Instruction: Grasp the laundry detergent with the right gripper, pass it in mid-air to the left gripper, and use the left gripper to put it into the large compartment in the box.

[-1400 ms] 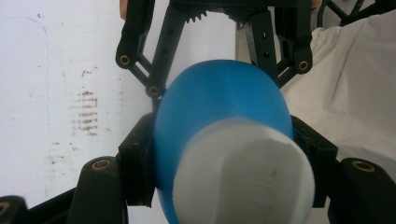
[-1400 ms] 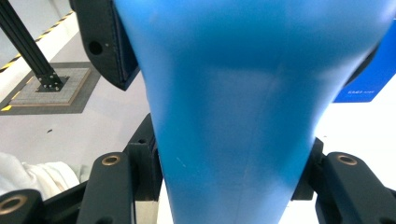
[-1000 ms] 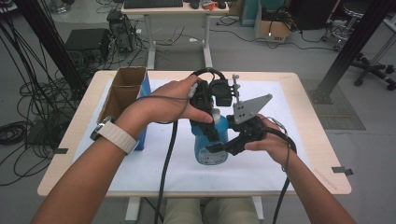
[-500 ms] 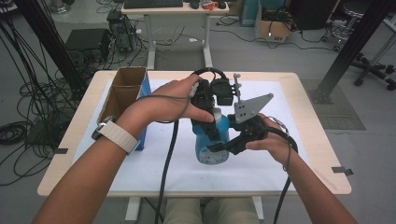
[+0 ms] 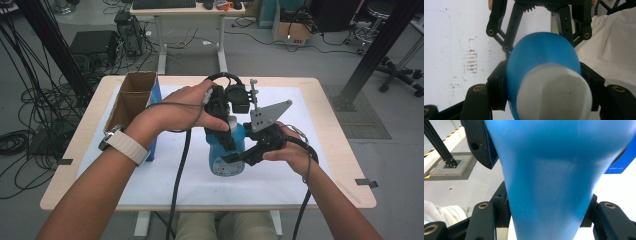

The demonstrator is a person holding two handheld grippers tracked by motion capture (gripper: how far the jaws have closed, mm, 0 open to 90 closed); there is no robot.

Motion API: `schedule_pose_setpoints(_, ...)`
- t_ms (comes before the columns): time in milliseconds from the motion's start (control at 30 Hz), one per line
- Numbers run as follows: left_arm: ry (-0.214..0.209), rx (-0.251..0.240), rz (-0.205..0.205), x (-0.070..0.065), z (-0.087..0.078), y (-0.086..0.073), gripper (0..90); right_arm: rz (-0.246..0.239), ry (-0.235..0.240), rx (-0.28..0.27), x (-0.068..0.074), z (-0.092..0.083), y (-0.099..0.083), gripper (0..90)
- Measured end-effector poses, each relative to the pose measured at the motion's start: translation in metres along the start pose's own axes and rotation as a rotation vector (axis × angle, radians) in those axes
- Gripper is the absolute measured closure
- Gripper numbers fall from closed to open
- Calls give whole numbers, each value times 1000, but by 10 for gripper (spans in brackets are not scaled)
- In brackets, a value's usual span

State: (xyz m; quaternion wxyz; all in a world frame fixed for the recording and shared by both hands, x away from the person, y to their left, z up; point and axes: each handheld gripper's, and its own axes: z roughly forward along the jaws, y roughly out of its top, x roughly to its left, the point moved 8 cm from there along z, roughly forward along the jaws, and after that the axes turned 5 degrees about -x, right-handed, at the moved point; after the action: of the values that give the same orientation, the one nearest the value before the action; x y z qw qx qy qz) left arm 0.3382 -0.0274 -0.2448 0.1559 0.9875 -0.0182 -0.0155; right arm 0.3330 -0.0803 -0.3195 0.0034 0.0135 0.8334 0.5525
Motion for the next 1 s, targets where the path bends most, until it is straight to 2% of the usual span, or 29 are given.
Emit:
schedule_pose_setpoints(167, 1, -6, 7, 1, 0, 0, 375, -1, -2, 3, 0, -1, 0, 431)
schedule_pose_setpoints(400, 2, -4, -3, -1, 0, 1, 375, -2, -5, 4, 0, -2, 0, 431)
schedule_pose_setpoints(633, 0, -4, 10, -1, -1, 1, 375, -6, -4, 5, 1, -2, 1, 431)
schedule_pose_setpoints(900, 6, -9, -4, -2, -2, 0, 375, -6, -3, 7, 1, -1, 2, 431)
schedule_pose_setpoints(933, 5, -6, 5, -2, -3, 0, 375, -7, -2, 6, 1, -1, 3, 431)
schedule_pose_setpoints(1000, 7, -6, -7, -3, -3, -1, 375, -8, 2, 6, 2, -1, 3, 431)
